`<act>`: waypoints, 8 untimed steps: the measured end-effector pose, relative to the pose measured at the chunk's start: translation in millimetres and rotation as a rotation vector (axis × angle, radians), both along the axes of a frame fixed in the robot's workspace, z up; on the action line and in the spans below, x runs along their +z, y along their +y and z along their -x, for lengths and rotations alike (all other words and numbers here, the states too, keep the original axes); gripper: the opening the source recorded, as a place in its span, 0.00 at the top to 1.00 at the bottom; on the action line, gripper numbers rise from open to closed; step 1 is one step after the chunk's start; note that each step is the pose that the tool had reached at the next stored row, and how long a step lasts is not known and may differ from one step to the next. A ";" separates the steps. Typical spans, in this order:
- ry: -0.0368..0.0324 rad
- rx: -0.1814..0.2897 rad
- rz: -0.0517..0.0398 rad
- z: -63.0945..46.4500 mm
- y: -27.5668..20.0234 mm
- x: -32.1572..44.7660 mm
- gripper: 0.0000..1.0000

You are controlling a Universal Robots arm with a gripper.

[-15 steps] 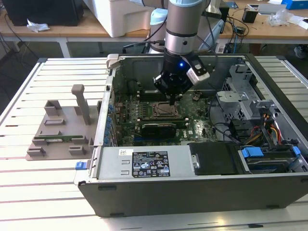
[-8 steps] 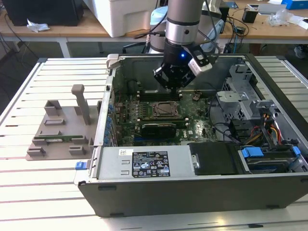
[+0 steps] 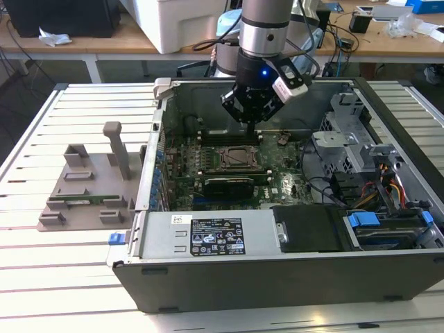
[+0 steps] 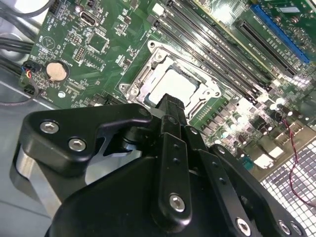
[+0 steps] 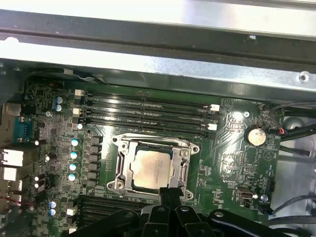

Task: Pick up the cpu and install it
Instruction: 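Install the first cpu locking lever, then install the second cpu locking lever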

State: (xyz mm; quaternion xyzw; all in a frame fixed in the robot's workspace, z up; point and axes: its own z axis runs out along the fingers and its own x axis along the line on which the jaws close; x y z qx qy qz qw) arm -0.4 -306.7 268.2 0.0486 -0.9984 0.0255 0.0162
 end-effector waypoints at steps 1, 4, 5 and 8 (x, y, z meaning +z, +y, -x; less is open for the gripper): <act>0.0001 0.000 0.0002 0.0 0.0 0.1 0.89; 0.0002 0.000 0.0003 0.0 0.0 0.2 0.89; 0.0002 0.000 0.0003 0.0 0.0 0.2 0.89; 0.0001 0.000 0.0004 0.0 0.0 0.2 0.89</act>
